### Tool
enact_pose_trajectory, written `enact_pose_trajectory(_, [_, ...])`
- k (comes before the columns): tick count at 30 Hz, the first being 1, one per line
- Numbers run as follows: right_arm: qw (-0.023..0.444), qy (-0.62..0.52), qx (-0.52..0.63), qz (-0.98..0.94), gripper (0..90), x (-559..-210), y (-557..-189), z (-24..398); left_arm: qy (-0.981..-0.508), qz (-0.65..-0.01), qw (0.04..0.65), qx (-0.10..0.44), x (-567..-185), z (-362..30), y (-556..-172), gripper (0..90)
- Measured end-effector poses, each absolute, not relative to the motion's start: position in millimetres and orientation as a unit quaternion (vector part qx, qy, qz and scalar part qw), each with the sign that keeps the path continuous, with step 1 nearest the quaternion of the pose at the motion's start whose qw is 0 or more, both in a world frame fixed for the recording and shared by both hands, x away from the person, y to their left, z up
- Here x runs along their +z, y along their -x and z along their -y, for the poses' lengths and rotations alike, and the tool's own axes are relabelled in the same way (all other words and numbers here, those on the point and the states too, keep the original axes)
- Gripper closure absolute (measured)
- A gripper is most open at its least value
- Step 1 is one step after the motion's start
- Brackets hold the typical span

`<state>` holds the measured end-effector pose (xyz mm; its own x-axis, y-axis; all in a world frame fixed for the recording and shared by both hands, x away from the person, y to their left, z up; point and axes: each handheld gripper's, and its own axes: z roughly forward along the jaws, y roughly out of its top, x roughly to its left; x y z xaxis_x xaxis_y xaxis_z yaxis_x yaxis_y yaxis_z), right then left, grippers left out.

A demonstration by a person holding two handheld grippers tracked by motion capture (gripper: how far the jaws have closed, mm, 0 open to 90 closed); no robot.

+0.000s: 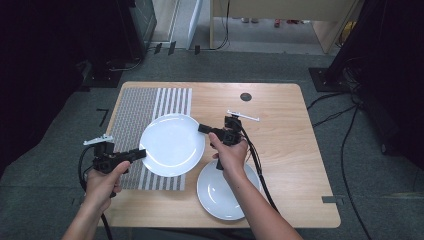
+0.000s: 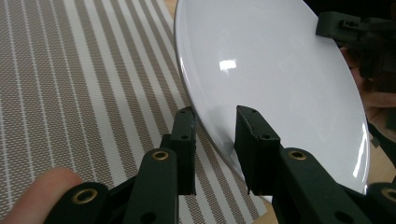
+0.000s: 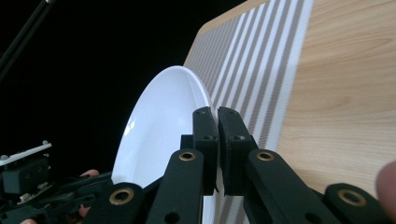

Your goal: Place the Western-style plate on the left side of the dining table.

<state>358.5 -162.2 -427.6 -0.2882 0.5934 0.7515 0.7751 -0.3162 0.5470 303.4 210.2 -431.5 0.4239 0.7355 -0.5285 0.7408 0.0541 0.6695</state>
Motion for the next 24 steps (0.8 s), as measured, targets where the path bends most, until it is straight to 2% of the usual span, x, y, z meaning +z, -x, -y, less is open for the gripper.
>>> enact_pose_trajectory(7, [0.086, 0.588, -0.559, 0.578, 88.1, -428.3, -375.2, 142.6, -0.681, -0.550, 0.483, 0.001, -428.9, -228.3, -316.4, 71.9])
enact_pose_trajectory(11, [0.101, 0.596, -0.555, 0.571, 88.1, -434.3, -385.1, 132.6, -0.678, -0.560, 0.477, 0.003, -430.4, -236.8, -323.4, 71.9])
enact_pose_trajectory(24, [0.100, 0.613, -0.539, 0.568, 87.9, -458.7, -413.1, 103.4, -0.667, -0.589, 0.457, 0.002, -443.0, -257.4, -347.8, 72.3])
